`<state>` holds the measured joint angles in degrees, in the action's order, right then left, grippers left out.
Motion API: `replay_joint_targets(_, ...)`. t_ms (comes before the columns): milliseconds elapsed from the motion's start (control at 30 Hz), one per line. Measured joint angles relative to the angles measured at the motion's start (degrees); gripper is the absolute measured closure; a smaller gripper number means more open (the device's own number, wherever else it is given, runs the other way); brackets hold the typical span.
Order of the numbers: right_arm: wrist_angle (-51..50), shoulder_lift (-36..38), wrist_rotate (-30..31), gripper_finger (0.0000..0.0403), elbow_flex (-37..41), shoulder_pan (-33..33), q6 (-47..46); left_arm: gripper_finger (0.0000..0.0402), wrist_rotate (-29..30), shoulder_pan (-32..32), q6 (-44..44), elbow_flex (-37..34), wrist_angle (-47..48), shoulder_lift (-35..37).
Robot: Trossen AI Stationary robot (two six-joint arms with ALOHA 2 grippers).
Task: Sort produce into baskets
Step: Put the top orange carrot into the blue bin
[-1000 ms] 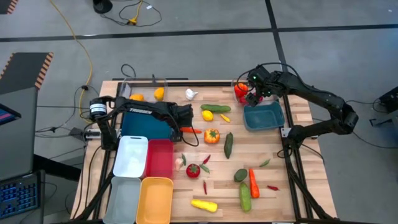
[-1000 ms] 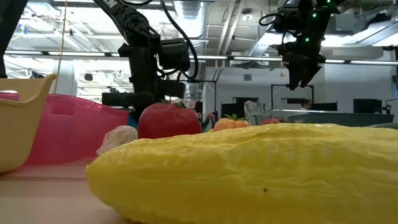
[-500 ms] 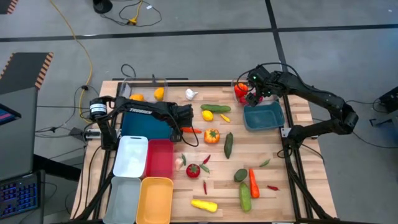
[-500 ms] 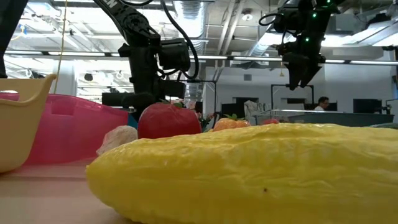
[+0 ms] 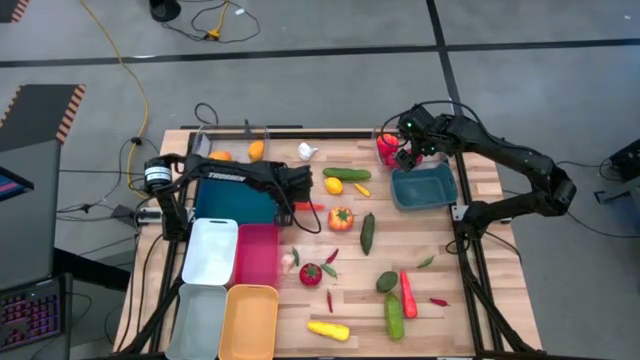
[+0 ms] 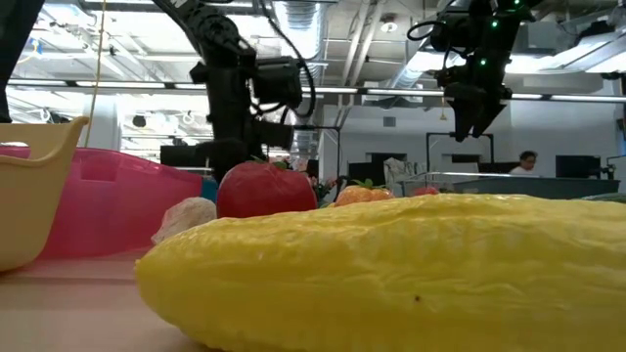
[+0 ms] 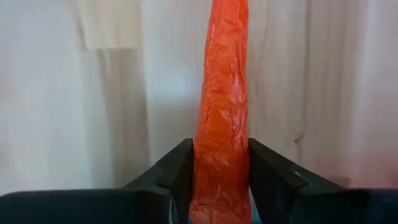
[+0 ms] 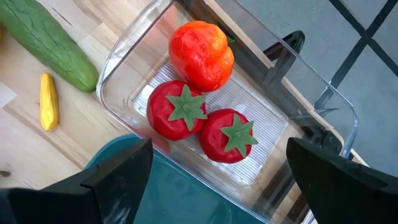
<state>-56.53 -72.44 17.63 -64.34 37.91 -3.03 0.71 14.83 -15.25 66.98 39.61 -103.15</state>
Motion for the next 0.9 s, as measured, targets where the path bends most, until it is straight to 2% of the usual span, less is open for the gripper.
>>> replay_joint_targets(333, 0.0, 0.0, 0.0, 0.0007, 0.0, 0.0, 0.0, 0.028, 0.0, -0.1, -1.5, 20.4, 23.9, 0.1)
replay_joint_targets(467, 0.0, 0.0, 0.0, 0.0007, 0.0, 0.0, 0.0, 0.028, 0.1, -0.1, 0.2, 26.2, 34.8, 0.2)
replay_joint_targets(700, 0.0, 0.0, -1.0, 0.0007, 0.0, 0.0, 0.0, 0.028, 2.2, -0.1, 6.5, 26.6, 50.5, 1.5)
replay_joint_targets(900, 0.0, 0.0, -4.4, 0.0007, 0.0, -0.2, -0.1, 0.028, 3.5, -0.1, 10.5, 26.5, 50.6, 3.2)
